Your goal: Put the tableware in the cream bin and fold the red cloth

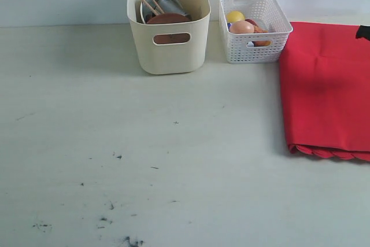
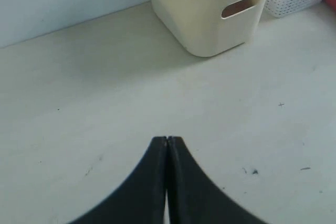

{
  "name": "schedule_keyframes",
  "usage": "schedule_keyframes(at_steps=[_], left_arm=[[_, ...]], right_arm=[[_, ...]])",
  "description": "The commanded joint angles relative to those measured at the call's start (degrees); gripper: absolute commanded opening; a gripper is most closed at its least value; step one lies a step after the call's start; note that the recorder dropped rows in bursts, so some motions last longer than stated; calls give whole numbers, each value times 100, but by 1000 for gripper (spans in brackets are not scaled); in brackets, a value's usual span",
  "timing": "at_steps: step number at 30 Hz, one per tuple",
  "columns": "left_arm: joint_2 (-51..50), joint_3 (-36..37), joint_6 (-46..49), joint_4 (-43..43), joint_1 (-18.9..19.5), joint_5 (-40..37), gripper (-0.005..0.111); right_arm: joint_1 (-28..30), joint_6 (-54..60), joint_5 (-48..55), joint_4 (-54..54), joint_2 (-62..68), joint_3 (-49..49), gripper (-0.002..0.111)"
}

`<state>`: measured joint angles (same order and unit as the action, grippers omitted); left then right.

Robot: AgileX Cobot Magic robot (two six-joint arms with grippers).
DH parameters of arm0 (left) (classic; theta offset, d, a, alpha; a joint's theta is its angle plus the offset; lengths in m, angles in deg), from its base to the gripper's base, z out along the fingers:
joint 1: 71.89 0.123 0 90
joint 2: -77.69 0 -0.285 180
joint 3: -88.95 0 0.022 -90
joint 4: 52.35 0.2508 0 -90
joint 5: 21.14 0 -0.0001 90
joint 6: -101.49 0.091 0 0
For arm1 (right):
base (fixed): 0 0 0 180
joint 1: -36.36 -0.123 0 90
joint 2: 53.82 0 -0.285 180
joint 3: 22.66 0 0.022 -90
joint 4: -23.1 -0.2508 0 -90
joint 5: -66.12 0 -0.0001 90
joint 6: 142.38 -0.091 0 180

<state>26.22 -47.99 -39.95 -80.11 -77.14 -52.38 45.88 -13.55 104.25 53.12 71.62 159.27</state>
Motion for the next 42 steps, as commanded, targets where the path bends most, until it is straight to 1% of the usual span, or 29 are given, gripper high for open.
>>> schedule_keyframes(at_steps=[1, 5, 7, 11, 13, 17, 21, 25, 27, 29, 32, 36, 39, 42], left_arm=[[36, 18, -25, 60, 8, 62, 1], [36, 18, -25, 60, 8, 88, 1], [36, 18, -25, 60, 8, 88, 1], [36, 18, -25, 60, 8, 88, 1], [36, 18, -25, 60, 8, 88, 1], [36, 18, -25, 60, 8, 64, 1], [36, 18, -25, 60, 8, 40, 1], [36, 18, -37, 8, 8, 9, 1], [36, 18, -131, 8, 8, 9, 1], [36, 18, -180, 8, 8, 9, 1], [36, 18, -238, -6, 8, 9, 1], [36, 18, -503, -20, 8, 9, 1], [70, 18, -534, -259, 8, 120, 1], [191, 65, -534, -723, 8, 398, 1]], right_arm=[[-134, 171, -313, -536, -417, -808, 0], [-223, 130, -940, -604, -415, -1676, 0], [-223, -3, -1286, -589, -309, -1946, 0], [-209, 15, -1586, -314, -53, -1959, 0], [-209, 3, -1623, -39, 94, -1828, 0], [-178, 3, -1623, 61, 425, -1389, 0], [-178, 63, -1715, 85, 771, -827, 0], [-178, 63, -1682, 483, 1047, -224, 0], [-178, 63, -1572, 494, 1094, 62, 0], [-178, 63, -1226, 468, 1089, 311, 0], [-178, 63, -708, 444, 910, 466, 0], [-178, 63, -621, 458, 404, 466, 0], [-189, 76, -621, 441, -65, 466, 0], [-253, 231, -655, 455, -581, 408, 0]])
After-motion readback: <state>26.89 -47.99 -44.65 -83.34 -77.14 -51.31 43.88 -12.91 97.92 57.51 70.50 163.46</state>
